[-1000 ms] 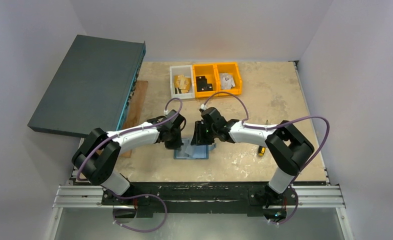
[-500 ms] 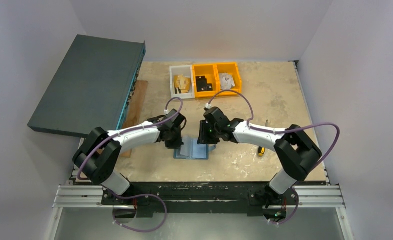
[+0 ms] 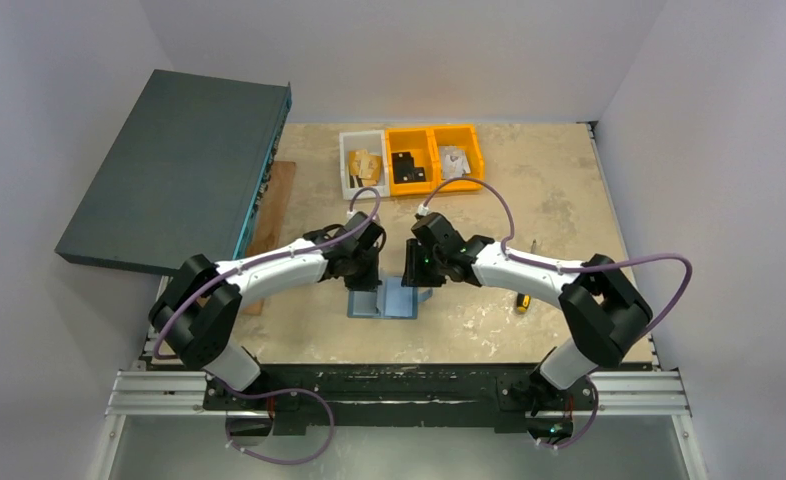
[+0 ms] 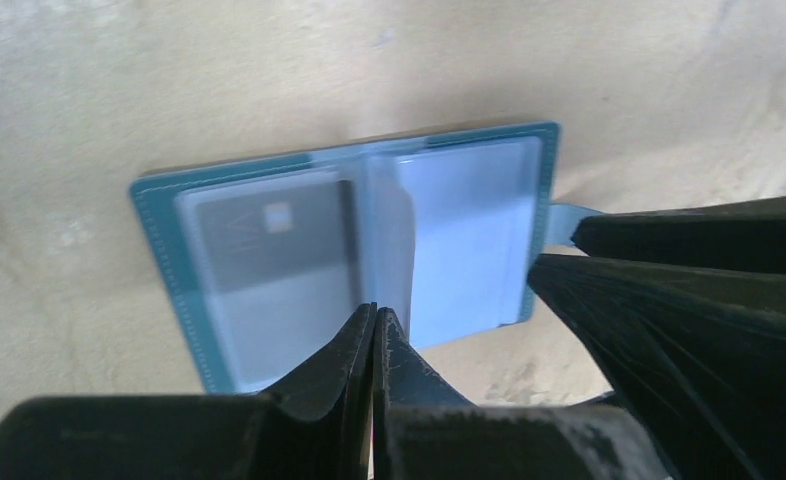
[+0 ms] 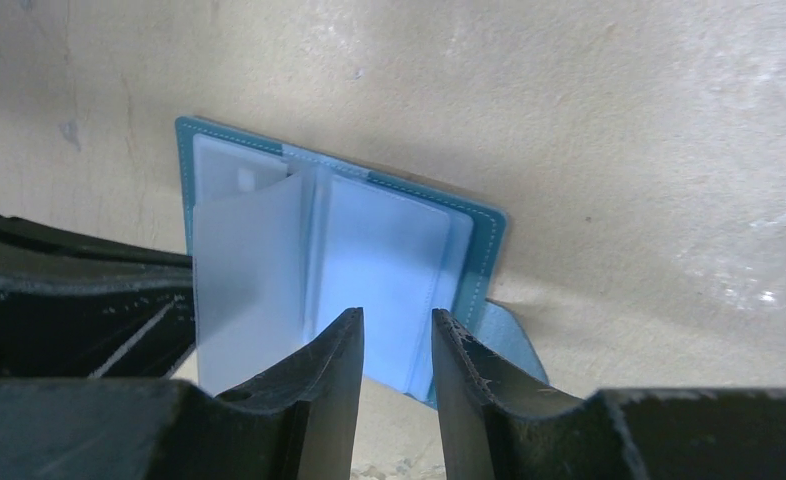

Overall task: Take the credit cards out of the card holder
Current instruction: Remove the credit card from the card holder.

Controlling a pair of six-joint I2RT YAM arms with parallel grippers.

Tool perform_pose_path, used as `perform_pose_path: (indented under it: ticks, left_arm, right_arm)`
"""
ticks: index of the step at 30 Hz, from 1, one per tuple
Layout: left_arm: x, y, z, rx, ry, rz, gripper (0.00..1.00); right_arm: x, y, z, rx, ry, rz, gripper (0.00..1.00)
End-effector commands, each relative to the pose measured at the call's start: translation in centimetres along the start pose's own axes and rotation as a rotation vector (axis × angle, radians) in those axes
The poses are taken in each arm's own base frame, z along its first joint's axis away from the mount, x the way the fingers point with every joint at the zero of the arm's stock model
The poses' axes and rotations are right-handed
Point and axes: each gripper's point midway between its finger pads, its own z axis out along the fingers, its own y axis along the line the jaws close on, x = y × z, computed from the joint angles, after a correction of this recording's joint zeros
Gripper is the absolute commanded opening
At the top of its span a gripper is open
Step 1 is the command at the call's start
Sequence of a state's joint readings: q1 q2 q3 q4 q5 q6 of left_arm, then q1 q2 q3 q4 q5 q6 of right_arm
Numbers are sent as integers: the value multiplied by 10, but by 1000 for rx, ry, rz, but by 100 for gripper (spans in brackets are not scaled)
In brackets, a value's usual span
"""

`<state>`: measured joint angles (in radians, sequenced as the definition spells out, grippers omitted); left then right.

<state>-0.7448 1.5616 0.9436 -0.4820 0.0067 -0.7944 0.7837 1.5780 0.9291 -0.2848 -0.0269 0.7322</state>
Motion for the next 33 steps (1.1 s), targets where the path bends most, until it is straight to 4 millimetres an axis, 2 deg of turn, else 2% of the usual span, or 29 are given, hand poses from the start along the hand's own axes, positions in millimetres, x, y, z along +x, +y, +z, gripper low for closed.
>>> perform_pose_path:
  ticks: [1,5,7,12,18,23,29,33]
  left_arm:
    - [-10,-42,4,128,-2,53,0]
    - [-2,-65,18,192,43,64,3]
    - [1,-70,23,203,62,67,5]
    - [5,-66,27,178,81,61,6]
    - [-6,-57,10,134,18,71,8]
    - [-14,-34,-6,45,-21,45,8]
    - [-20,15,-23,-98,-82,-13,8]
    - [-15,45,-22,-141,-79,-65,8]
  right_arm:
    - [-28,-6,-20,38,-98,16,31]
    - [-33,-15,-26,52,-116,38,31]
    - [-32,-15,-28,52,-116,42,31]
    - [-28,-10,-26,18,-99,44,31]
    - [-27,2,-17,-41,-76,43,30]
    - [-25,23,-8,-116,-45,45,30]
    - [-19,42,3,-180,-8,49,30]
    - [-13,59,8,-207,11,27,31]
